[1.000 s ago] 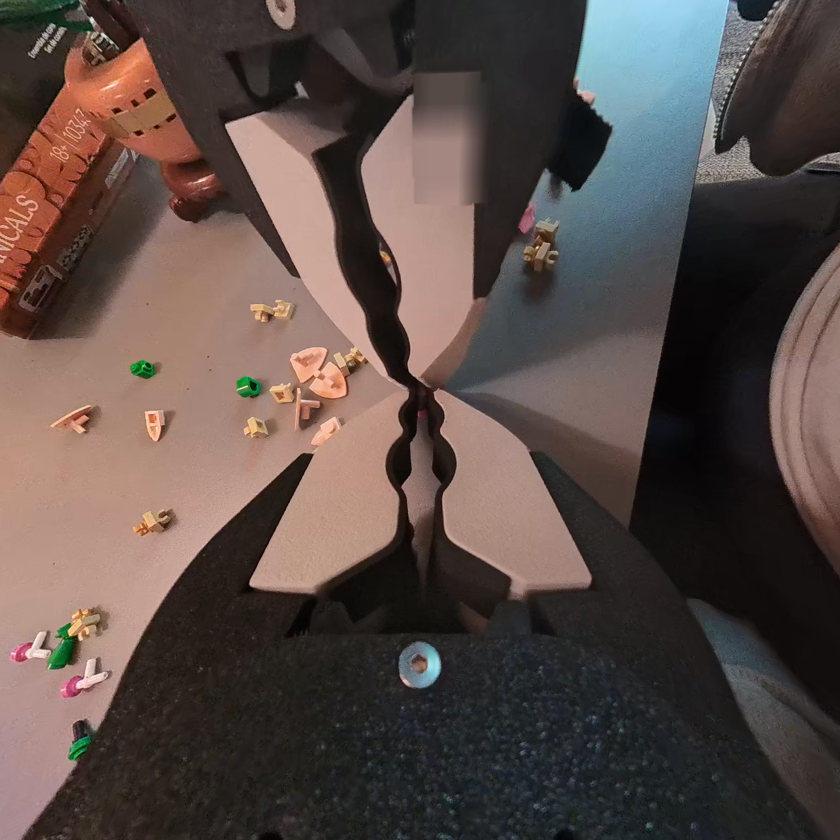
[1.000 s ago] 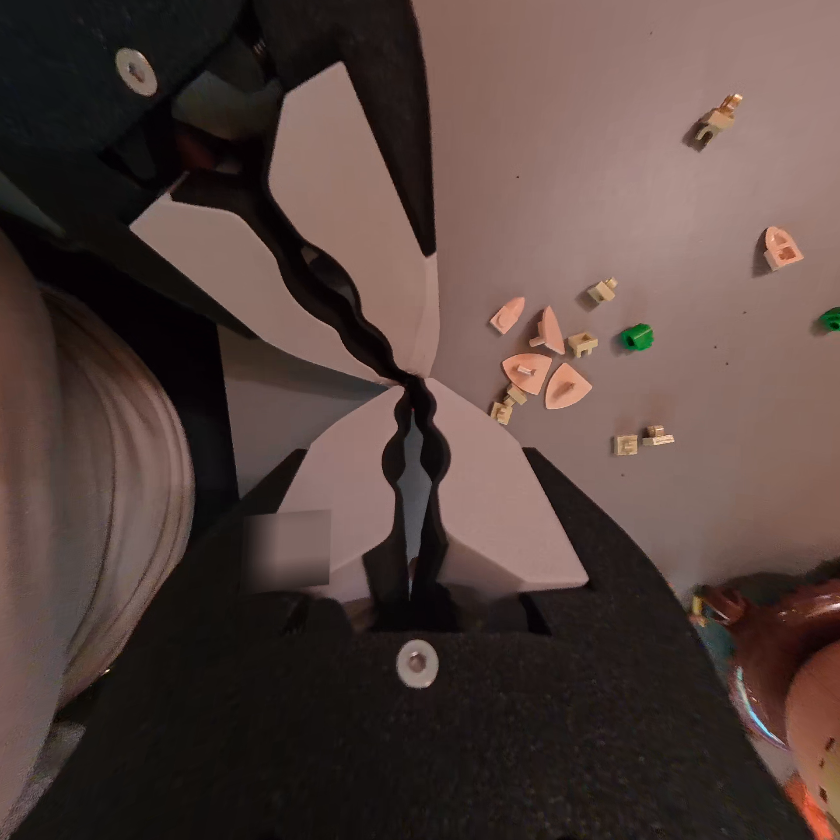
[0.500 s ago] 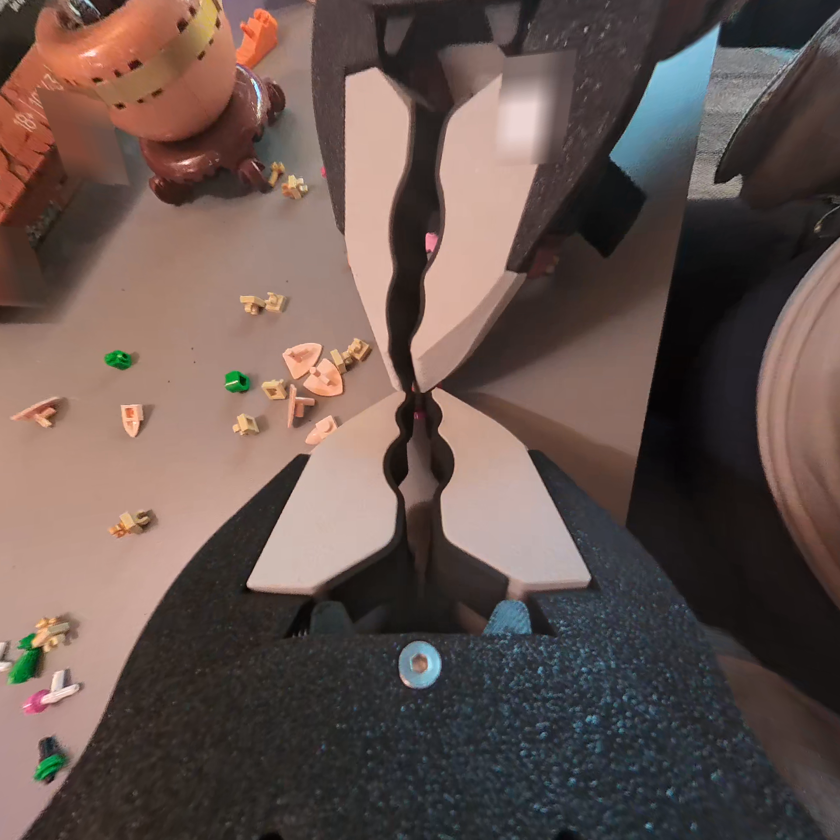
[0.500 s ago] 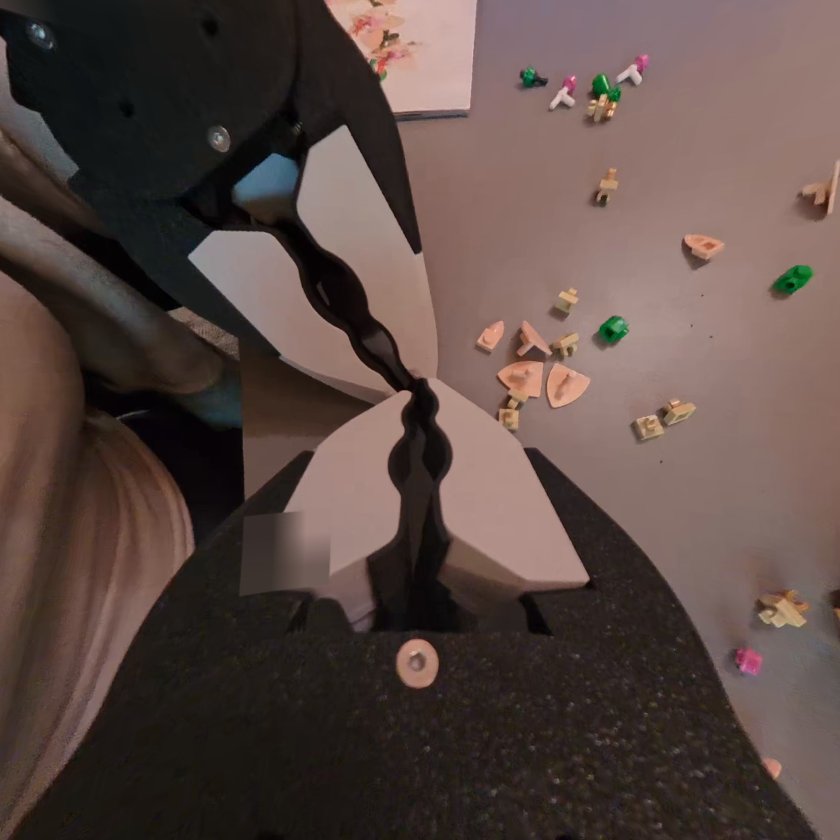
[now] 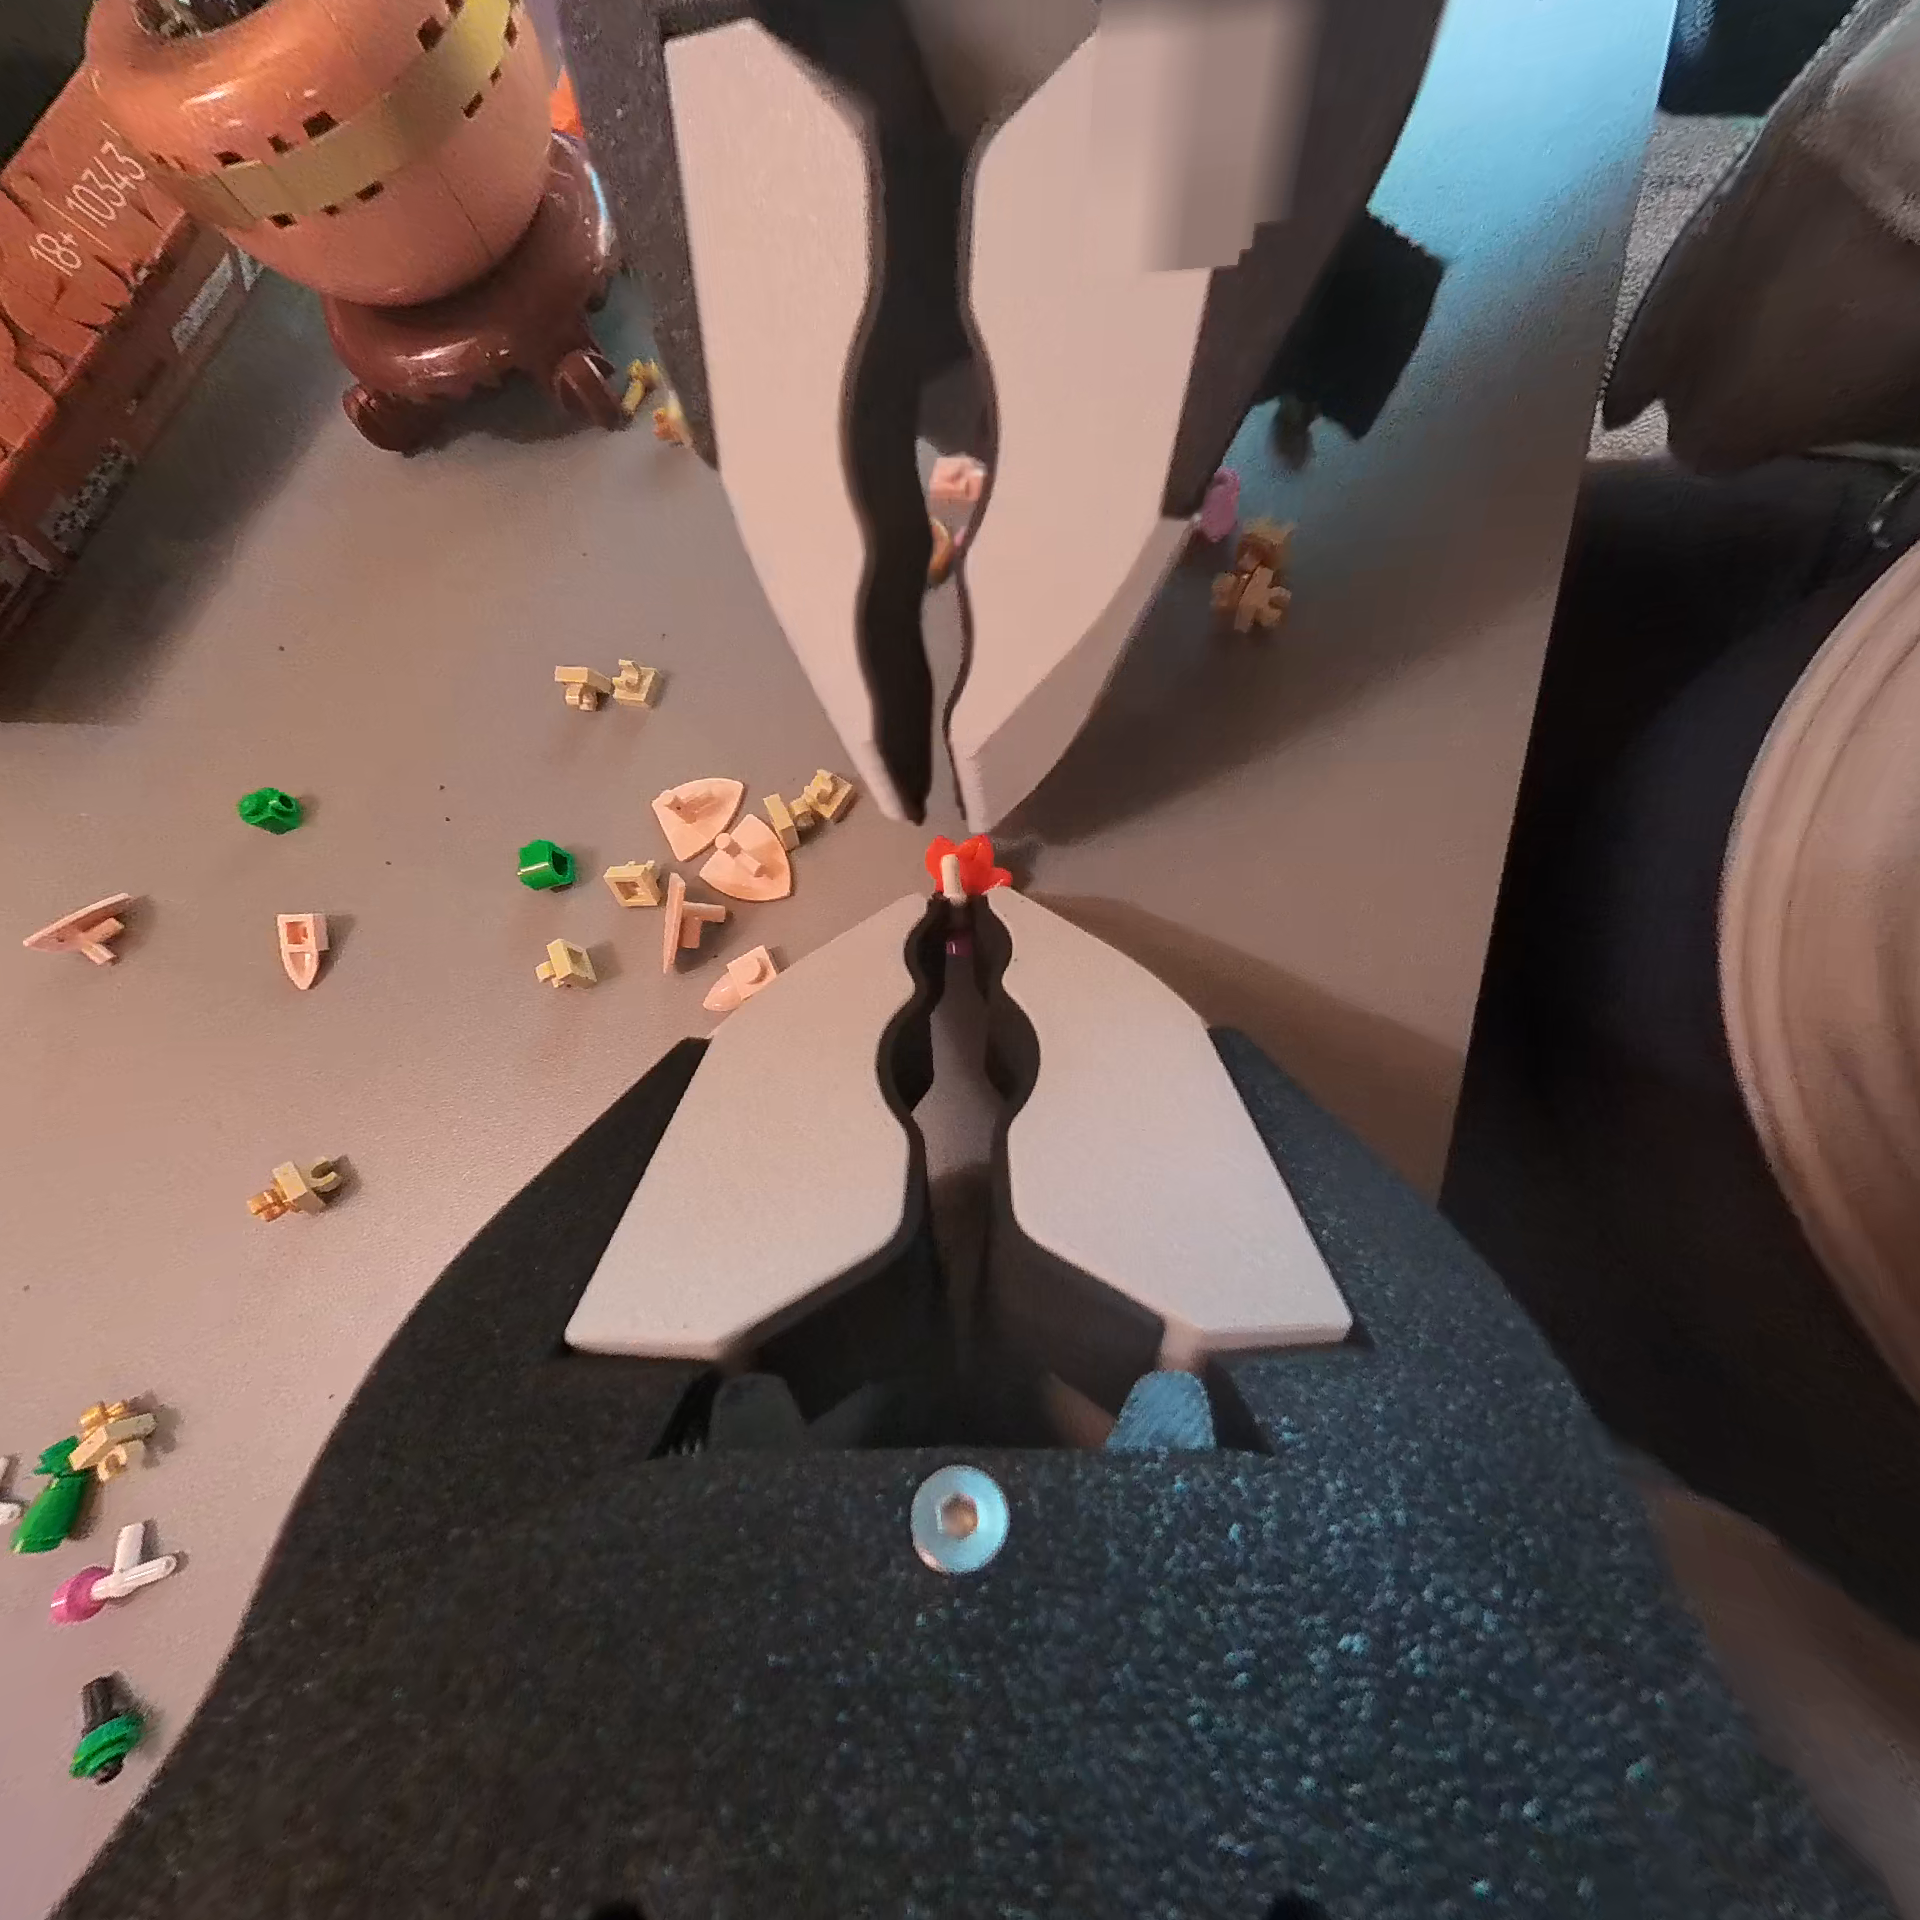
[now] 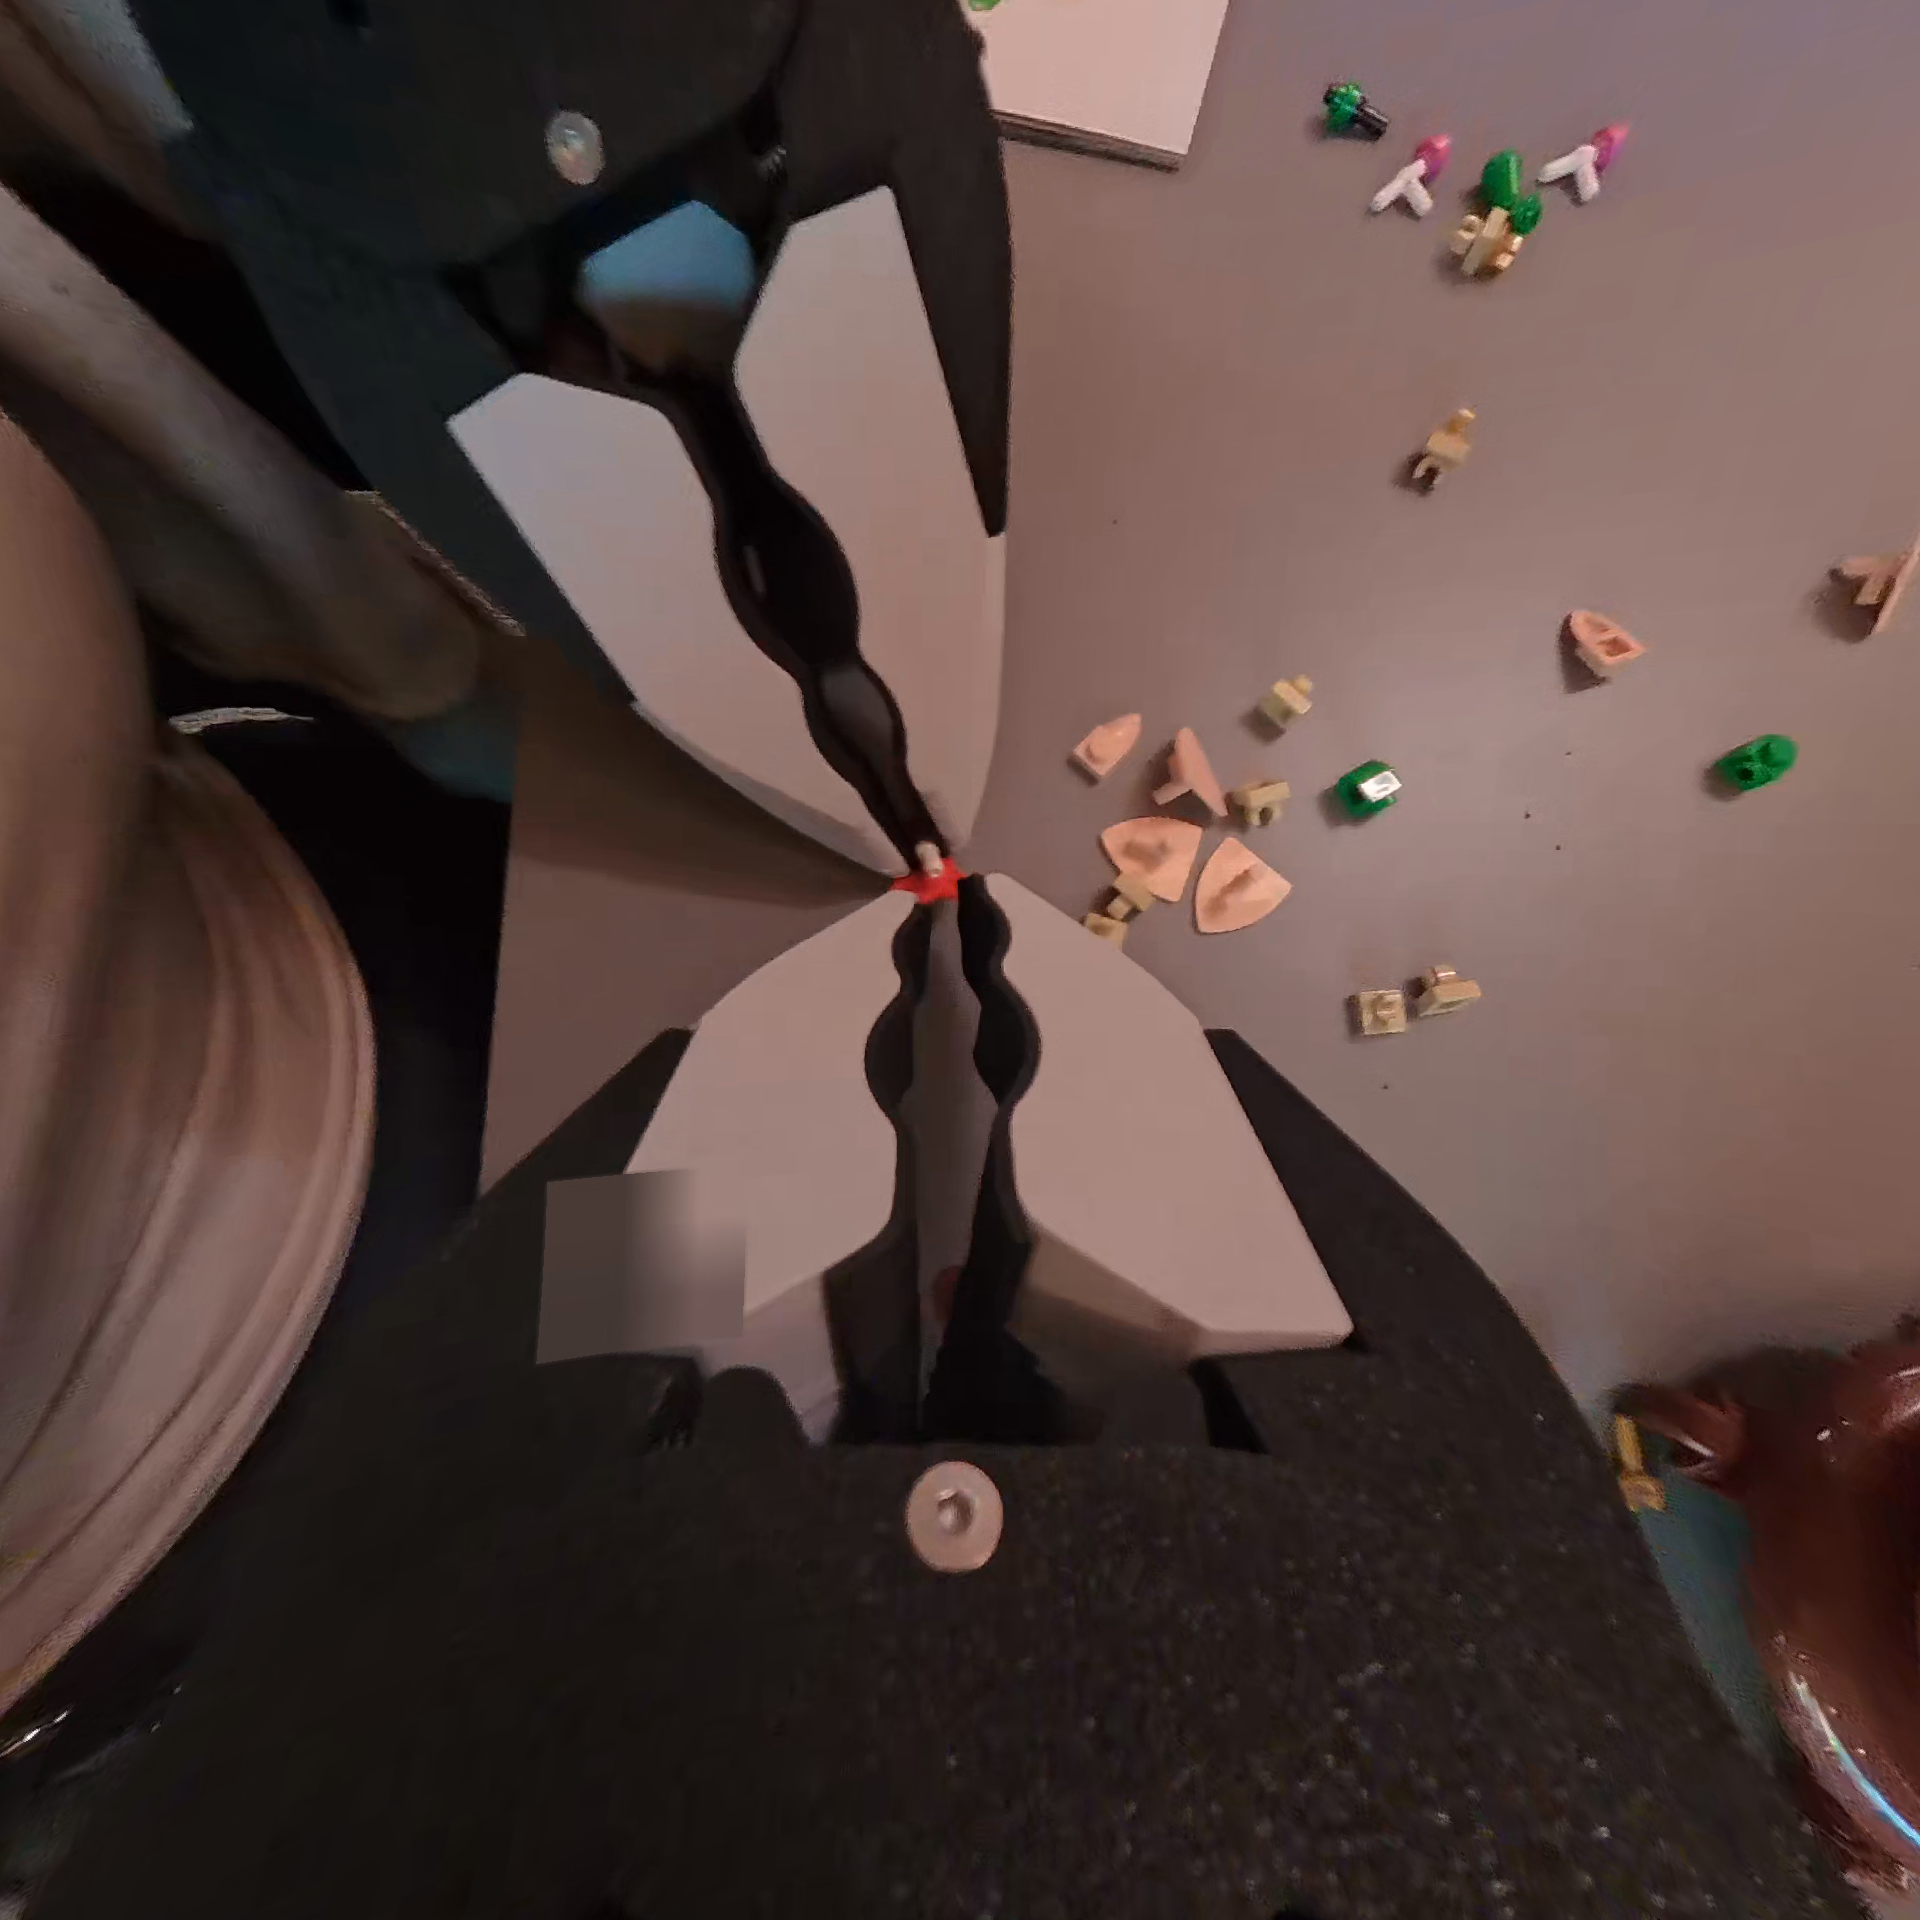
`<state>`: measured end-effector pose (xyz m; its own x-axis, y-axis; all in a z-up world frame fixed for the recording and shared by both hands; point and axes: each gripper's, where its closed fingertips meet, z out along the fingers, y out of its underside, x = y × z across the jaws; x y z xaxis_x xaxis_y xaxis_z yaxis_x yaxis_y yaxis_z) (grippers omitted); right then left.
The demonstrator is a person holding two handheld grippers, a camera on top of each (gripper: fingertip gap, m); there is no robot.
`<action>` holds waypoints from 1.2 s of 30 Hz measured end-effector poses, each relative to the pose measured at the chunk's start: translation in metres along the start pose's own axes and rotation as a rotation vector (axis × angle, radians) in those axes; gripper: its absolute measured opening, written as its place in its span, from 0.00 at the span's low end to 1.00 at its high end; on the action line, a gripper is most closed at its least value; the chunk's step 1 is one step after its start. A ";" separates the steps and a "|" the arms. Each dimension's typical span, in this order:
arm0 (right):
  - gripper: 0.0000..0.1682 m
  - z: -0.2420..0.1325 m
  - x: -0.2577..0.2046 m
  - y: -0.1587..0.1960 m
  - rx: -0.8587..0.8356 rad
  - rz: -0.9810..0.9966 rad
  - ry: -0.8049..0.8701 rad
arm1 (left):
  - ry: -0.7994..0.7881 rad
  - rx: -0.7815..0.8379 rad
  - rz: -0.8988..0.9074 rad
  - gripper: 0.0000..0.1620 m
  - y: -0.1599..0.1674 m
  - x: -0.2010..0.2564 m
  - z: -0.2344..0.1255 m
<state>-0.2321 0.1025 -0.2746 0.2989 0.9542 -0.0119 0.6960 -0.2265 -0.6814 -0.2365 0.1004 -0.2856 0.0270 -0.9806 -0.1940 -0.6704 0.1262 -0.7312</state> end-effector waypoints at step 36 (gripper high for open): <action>0.01 0.015 -0.004 0.004 -0.190 0.050 -0.028 | -0.020 0.025 -0.049 0.00 0.006 -0.012 -0.012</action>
<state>-0.2402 0.1009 -0.2885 0.3200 0.9452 -0.0647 0.7921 -0.3043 -0.5291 -0.2497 0.1108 -0.2802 0.0740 -0.9825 -0.1707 -0.6492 0.0825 -0.7561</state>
